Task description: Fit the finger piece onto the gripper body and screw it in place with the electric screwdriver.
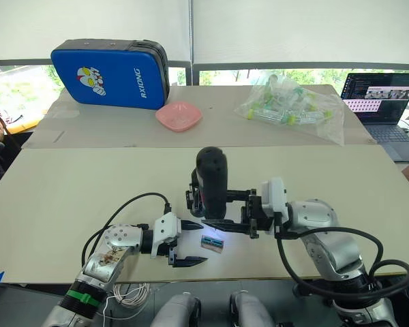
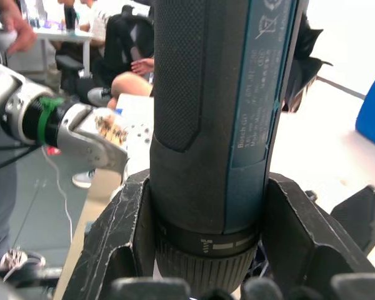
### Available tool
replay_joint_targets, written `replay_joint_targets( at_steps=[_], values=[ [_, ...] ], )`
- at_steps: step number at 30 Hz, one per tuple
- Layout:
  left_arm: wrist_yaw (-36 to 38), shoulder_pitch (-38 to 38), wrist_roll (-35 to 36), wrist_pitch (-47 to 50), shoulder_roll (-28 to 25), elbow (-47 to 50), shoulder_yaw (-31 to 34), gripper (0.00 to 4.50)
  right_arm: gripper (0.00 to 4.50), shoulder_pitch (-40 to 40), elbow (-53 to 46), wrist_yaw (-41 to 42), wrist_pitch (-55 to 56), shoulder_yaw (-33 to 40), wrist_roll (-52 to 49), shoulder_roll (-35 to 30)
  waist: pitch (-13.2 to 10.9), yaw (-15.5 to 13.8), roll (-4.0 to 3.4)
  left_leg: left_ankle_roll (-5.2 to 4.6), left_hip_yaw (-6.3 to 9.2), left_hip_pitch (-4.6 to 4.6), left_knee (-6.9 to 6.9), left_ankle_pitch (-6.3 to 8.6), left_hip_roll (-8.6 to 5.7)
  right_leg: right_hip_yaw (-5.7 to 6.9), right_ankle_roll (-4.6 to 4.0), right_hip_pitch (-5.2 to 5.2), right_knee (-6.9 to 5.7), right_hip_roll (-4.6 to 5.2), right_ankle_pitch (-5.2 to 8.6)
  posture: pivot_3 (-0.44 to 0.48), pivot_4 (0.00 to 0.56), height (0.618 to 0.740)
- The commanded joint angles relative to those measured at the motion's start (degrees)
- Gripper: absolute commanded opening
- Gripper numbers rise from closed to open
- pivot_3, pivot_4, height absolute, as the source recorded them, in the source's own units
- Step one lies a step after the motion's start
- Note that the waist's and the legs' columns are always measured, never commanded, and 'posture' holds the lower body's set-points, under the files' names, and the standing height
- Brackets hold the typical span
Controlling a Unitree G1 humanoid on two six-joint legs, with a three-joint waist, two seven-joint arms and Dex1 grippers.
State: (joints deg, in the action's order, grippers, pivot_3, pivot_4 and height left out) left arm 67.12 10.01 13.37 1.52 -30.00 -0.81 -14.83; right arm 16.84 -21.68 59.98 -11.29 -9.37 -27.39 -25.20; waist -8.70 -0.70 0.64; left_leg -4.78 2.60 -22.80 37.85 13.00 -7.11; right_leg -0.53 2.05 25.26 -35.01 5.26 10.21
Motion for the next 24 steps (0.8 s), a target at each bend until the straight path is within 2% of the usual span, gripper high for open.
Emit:
replay_joint_targets(
  at_steps=[1, 6, 24],
  values=[
    [0.35, -0.31, -0.03, 0.09, -0.03, 0.00, -0.54, 4.44, 1.96, 0.52, -3.96, -2.34, -3.14, 2.58, -6.14, 1.07, 0.00, 0.00, 0.00, 0.00, 0.00, 0.00, 0.00, 0.00, 0.00, 0.00, 0.00, 0.00, 0.00, 0.00, 0.00, 0.000, 0.150, 0.740],
    [0.41, -0.21, -0.11, -0.03, 0.05, -0.26, -0.55, 4.44, 1.96, 0.65, -5.08, -3.32, -6.79, 2.41, -9.19, 0.84, 0.00, 0.00, 0.00, -0.01, 0.01, 0.00, 0.00, 0.00, 0.00, -0.01, 0.00, 0.01, 0.00, 0.00, 0.00, 0.000, 0.150, 0.740],
    [0.37, -0.74, 0.00, 0.13, 0.03, 0.57, -0.66, 4.44, 1.96, -0.19, -3.53, -2.50, -6.70, -0.15, -6.08, -0.48, 0.00, 0.00, 0.00, -0.01, 0.01, -0.01, 0.00, 0.01, 0.00, 0.00, 0.00, 0.00, 0.02, 0.01, 0.00, 0.000, 0.150, 0.740]
  ],
)
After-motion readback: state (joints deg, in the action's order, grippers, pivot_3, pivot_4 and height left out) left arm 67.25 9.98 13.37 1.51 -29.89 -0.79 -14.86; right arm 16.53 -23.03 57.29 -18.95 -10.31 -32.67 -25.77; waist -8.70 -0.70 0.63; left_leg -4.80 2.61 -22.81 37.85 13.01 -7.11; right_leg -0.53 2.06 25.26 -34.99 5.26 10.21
